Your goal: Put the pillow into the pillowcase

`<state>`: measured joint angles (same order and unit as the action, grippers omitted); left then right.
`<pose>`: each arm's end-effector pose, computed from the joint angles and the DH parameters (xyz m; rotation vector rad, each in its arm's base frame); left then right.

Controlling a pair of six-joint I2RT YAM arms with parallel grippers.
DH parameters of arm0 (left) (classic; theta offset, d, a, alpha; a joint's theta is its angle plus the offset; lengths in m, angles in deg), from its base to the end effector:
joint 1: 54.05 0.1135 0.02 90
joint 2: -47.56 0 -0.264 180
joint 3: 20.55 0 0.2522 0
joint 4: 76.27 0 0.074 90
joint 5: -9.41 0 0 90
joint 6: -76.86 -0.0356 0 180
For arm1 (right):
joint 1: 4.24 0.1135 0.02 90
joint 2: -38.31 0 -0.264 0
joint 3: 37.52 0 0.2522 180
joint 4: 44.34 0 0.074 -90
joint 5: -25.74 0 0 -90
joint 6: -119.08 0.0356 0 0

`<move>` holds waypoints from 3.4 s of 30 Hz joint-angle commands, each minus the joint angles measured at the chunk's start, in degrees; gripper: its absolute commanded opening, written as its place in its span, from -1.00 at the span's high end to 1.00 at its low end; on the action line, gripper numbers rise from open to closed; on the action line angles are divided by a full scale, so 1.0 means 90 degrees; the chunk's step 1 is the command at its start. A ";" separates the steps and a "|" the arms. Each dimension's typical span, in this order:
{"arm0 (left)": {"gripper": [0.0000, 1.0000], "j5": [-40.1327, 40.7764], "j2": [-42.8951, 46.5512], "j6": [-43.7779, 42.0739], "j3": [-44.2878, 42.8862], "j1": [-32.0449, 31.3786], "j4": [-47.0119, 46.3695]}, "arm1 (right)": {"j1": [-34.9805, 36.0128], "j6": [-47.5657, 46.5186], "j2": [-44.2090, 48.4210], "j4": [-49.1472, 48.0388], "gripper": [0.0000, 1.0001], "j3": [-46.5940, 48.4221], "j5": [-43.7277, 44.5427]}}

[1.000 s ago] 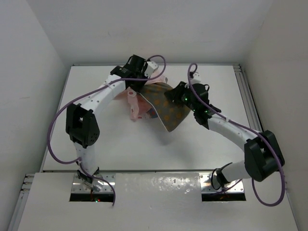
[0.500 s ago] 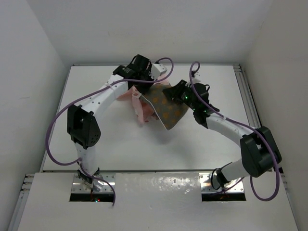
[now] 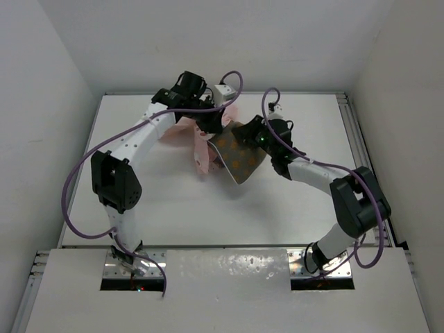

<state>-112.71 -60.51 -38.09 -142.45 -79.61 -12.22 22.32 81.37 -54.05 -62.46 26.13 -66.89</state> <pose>0.3648 -0.1954 0.3447 1.2337 2.0370 -0.6864 0.3211 0.1623 0.2360 0.3826 1.8356 1.0219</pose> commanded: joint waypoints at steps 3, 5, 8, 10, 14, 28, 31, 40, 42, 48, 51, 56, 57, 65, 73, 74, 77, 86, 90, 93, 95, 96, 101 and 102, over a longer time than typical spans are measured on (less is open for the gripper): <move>1.00 -0.0436 -0.0061 0.0535 0.0336 0.0145 -0.0587 | 0.0173 0.0360 -0.0352 -0.1340 1.00 0.0258 0.0263; 1.00 -0.0231 -0.0315 0.0536 0.0277 0.0126 -0.0538 | 0.0222 0.0537 -0.0548 -0.1419 1.00 0.0306 0.0273; 0.25 0.0676 -0.0511 0.0585 0.0228 0.0203 -0.0519 | 0.0261 0.0645 -0.0831 -0.1060 1.00 0.0511 0.0273; -0.08 0.1173 -0.0376 0.0653 0.0228 0.0379 -0.0460 | 0.0261 0.0781 -0.0987 -0.0999 1.00 0.0551 0.0273; -0.85 0.2111 0.0716 0.0565 0.0939 0.0487 -0.0966 | 0.0280 0.0908 -0.1270 -0.0814 1.00 0.0765 0.0263; -0.54 0.3128 0.0877 0.2342 0.4134 0.0653 -0.1631 | 0.0339 0.1270 -0.1691 -0.0813 1.00 0.1000 0.0215; -0.91 0.2896 0.0642 0.2664 0.4203 0.0653 -0.2197 | 0.0329 0.1241 -0.1662 -0.0813 1.00 0.0971 0.0195; -0.96 0.3257 0.0055 0.3641 0.4427 0.0409 -0.3604 | 0.0339 0.1289 -0.1574 -0.0814 1.00 0.0746 0.0224; -0.91 0.3169 -0.0052 0.3690 0.4437 0.0370 -0.3789 | 0.0329 0.1289 -0.1564 -0.0804 1.00 0.0746 0.0224; -0.05 0.3180 -0.0598 0.3798 0.4292 0.0359 -0.3917 | 0.0359 0.1289 -0.1584 -0.0843 1.00 0.0766 0.0215; 1.00 0.2712 -0.0542 0.3691 0.4048 0.0399 -0.3635 | 0.0378 0.1503 -0.1584 -0.0979 1.00 0.0707 0.0244; 1.00 0.1316 0.0141 0.2601 0.3462 0.0340 -0.2483 | 0.0174 0.2401 -0.1457 -0.1750 1.00 0.0902 0.0263; 1.00 0.0501 0.0355 0.2442 0.3422 0.0360 -0.2307 | 0.0067 0.2509 -0.1273 -0.1819 1.00 0.0941 0.0495; 1.00 -0.1869 0.0846 0.1016 0.2789 0.0409 -0.0978 | -0.0364 0.2783 -0.0422 -0.2317 1.00 0.1351 0.1259; 1.00 -0.2758 0.0495 0.0430 0.1549 0.0039 -0.0754 | 0.0007 0.2881 -0.0509 -0.1986 1.00 0.1235 0.1649; 1.00 -0.2933 0.0446 0.0274 0.1402 -0.0050 -0.0647 | 0.0075 0.2871 -0.0597 -0.1918 1.00 0.1215 0.1834; 1.00 -0.3178 0.0426 -0.0215 0.0981 -0.0401 -0.0216 | 0.0075 0.2940 -0.0831 -0.1518 1.00 0.1331 0.2088; 1.00 -0.3854 0.0592 0.0904 0.0686 -0.0023 -0.1160 | 0.0407 0.0941 -0.1379 0.1062 1.00 0.2572 0.2130; 1.00 -0.2499 0.0670 0.1083 0.1456 0.0603 -0.1573 | 0.0427 -0.0057 -0.1515 0.1977 0.90 0.2689 0.0717; 1.00 -0.1901 0.0563 0.0284 0.1867 0.0624 -0.0746 | 0.0437 -0.0390 -0.1584 0.2331 0.75 0.2583 0.0312; 0.59 -0.1851 0.0456 -0.0593 0.2034 0.0546 -0.0063 | 0.0456 -0.0449 -0.1594 0.1992 0.49 0.2319 -0.0262; 0.34 -0.1851 0.0397 -0.1312 0.2131 0.0439 0.0695 | 0.0456 -0.0526 -0.1613 0.1864 0.33 0.2105 -0.0467; -0.37 -0.1812 0.0494 -0.2647 0.1704 0.0272 0.2293 | 0.0388 -0.0887 -0.1156 0.1814 -0.59 0.1480 -0.0559; -0.39 -0.1822 0.0581 -0.2570 0.1393 0.0340 0.2217 | 0.0282 -0.0917 -0.1000 0.1785 -0.76 0.1217 -0.0441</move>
<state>-128.38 -57.77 -52.19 -124.03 -76.66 1.11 25.97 76.80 -68.02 -44.05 40.47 -70.30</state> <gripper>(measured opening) 0.686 0.832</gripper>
